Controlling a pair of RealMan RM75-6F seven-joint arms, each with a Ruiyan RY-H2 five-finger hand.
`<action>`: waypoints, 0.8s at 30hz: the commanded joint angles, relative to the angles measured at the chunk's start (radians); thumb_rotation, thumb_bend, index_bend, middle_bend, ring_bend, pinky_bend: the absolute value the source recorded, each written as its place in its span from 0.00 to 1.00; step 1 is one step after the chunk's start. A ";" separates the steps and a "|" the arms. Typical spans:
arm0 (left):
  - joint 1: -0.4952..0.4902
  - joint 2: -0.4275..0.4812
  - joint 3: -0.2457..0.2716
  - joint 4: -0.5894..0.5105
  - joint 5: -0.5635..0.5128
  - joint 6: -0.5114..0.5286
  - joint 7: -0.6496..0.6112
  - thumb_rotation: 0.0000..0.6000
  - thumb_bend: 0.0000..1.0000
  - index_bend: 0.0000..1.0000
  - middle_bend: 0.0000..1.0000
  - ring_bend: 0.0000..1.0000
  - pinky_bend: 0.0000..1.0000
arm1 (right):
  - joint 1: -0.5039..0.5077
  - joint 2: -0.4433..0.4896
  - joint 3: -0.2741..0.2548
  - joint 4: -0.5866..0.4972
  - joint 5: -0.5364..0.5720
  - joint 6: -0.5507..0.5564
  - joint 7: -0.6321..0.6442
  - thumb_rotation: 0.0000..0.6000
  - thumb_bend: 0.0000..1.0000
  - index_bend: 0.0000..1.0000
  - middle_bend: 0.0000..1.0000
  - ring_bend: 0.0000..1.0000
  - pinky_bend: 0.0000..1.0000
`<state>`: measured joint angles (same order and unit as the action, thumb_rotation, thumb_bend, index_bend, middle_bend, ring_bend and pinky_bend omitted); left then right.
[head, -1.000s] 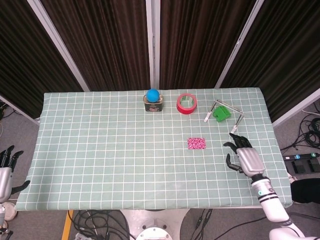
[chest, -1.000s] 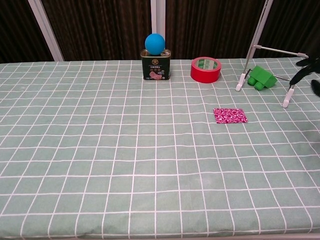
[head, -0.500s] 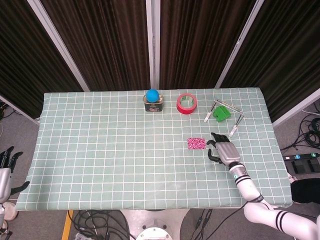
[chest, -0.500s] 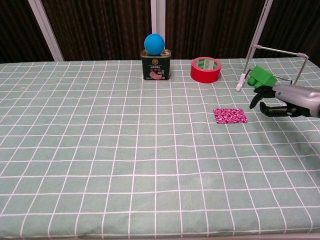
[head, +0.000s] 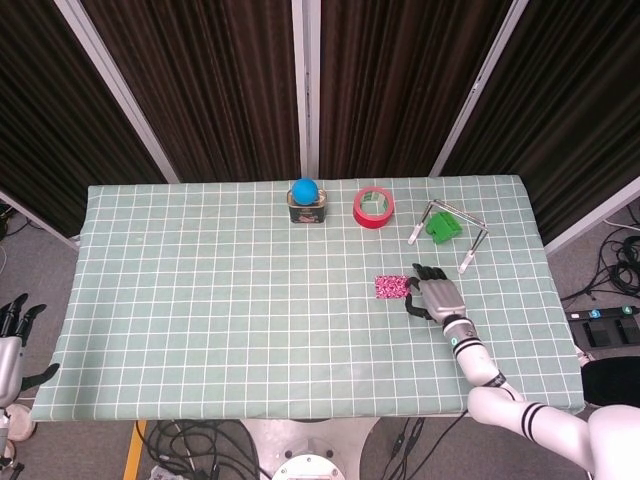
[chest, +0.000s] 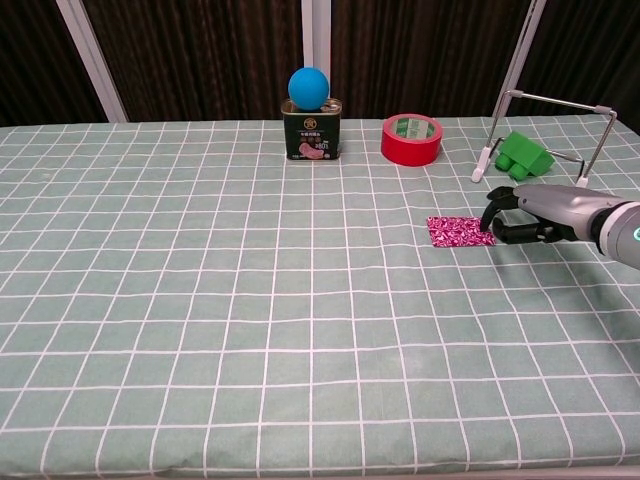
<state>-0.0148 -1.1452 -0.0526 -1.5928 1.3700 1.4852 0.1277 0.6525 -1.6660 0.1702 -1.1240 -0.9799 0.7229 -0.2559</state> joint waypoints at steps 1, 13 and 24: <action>0.000 0.000 0.000 0.001 0.000 -0.001 0.000 1.00 0.08 0.23 0.16 0.11 0.15 | 0.010 -0.014 -0.002 0.011 -0.001 -0.004 -0.001 0.24 0.60 0.27 0.00 0.00 0.00; 0.009 0.000 0.003 0.007 -0.003 0.006 -0.010 1.00 0.08 0.23 0.16 0.11 0.15 | 0.063 -0.069 0.002 -0.001 -0.027 -0.003 -0.023 0.24 0.60 0.27 0.00 0.00 0.00; 0.017 0.002 0.004 0.011 -0.004 0.012 -0.017 1.00 0.08 0.23 0.16 0.11 0.15 | 0.096 -0.076 0.007 -0.039 -0.038 0.017 -0.047 0.24 0.60 0.27 0.00 0.00 0.00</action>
<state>0.0026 -1.1428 -0.0485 -1.5819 1.3664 1.4977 0.1104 0.7518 -1.7525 0.1768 -1.1528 -1.0162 0.7305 -0.3036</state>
